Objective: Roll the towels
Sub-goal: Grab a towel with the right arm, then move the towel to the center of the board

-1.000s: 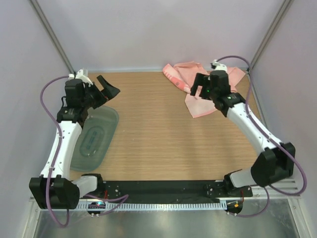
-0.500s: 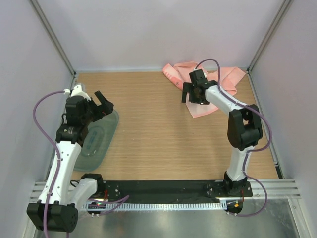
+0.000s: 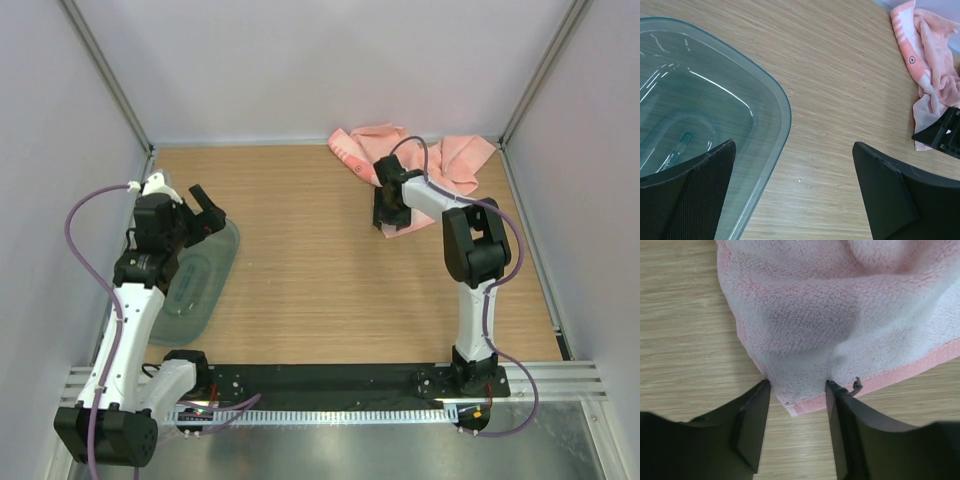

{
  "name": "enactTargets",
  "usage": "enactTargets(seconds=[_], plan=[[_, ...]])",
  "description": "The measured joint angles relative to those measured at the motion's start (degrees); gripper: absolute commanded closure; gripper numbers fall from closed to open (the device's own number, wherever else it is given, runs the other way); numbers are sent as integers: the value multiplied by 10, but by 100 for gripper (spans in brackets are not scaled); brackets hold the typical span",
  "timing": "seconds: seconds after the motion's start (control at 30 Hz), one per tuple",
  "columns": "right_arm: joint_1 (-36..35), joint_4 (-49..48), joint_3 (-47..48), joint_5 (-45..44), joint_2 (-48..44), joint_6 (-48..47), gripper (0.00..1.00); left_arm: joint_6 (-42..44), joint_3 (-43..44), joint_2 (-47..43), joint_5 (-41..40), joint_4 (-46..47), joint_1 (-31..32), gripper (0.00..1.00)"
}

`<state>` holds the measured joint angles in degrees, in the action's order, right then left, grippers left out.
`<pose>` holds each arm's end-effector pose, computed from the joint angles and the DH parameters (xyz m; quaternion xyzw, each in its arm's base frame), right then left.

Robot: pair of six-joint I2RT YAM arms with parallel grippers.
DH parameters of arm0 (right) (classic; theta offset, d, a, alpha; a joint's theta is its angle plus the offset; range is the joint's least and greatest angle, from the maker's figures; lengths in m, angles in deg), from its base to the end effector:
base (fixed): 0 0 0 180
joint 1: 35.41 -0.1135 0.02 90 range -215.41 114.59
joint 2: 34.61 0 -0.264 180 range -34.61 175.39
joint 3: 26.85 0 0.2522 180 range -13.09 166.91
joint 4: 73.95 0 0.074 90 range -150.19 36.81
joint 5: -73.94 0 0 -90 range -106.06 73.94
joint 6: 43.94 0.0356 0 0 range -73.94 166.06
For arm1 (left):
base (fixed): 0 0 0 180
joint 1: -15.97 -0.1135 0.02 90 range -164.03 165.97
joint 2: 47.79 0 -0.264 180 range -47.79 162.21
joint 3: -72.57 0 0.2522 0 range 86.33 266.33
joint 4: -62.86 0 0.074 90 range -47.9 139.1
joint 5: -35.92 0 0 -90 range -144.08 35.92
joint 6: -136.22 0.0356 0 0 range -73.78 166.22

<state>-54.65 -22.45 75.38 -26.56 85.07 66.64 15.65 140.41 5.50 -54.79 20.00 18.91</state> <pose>0.4086 0.1357 0.1655 0.0282 0.9788 -0.0226 0.2017 0.2025 -0.0100 0.3365 -0.2081 0.8329 -0.1427 0.4925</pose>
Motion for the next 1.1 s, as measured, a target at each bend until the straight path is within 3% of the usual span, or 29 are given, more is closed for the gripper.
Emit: enactTargets(seconds=[0.07, 0.1, 0.17, 0.2, 0.53, 0.63, 0.8, 0.87, 0.9, 0.93, 0.97, 1.0, 1.1], plan=[[-1, 1, 0, -4, 0, 0, 61, 0, 0, 3, -2, 0, 0, 0], [-2, 2, 0, -5, 0, 0, 74, 0, 0, 4, -2, -1, 0, 0], [-3, 1, 0, -7, 0, -2, 87, 0, 0, 5, -3, -3, 0, 0], [-3, 1, -1, -7, 0, -2, 99, 0, 0, 6, -3, -4, 0, 0], [-50, 37, -33, -7, -59, -11, 99, -3, 0, 38, -3, -6, 0, 4], [-79, 67, -61, -11, -159, -8, 99, -2, 5, 52, -7, -13, 6, 5], [-86, 124, -68, -70, -433, 4, 99, -3, 33, 70, -23, -24, 42, 5], [-82, 152, -61, -100, -503, 14, 99, -5, 46, 78, -34, -24, 67, 5], [-80, 167, -61, -115, -537, 22, 89, -5, 53, 84, -43, -24, 82, 5], [-79, 181, -62, -123, -558, 27, 71, -7, 60, 92, -50, -24, 95, 5], [-79, 199, -68, -125, -578, 35, 14, -10, 70, 105, -59, -24, 113, 5], [-79, 214, -77, -124, -585, 43, 1, -12, 75, 116, -64, -24, 123, 5], [-79, 241, -127, -115, -584, 51, 0, -21, 94, 157, -84, -24, 163, 6]])
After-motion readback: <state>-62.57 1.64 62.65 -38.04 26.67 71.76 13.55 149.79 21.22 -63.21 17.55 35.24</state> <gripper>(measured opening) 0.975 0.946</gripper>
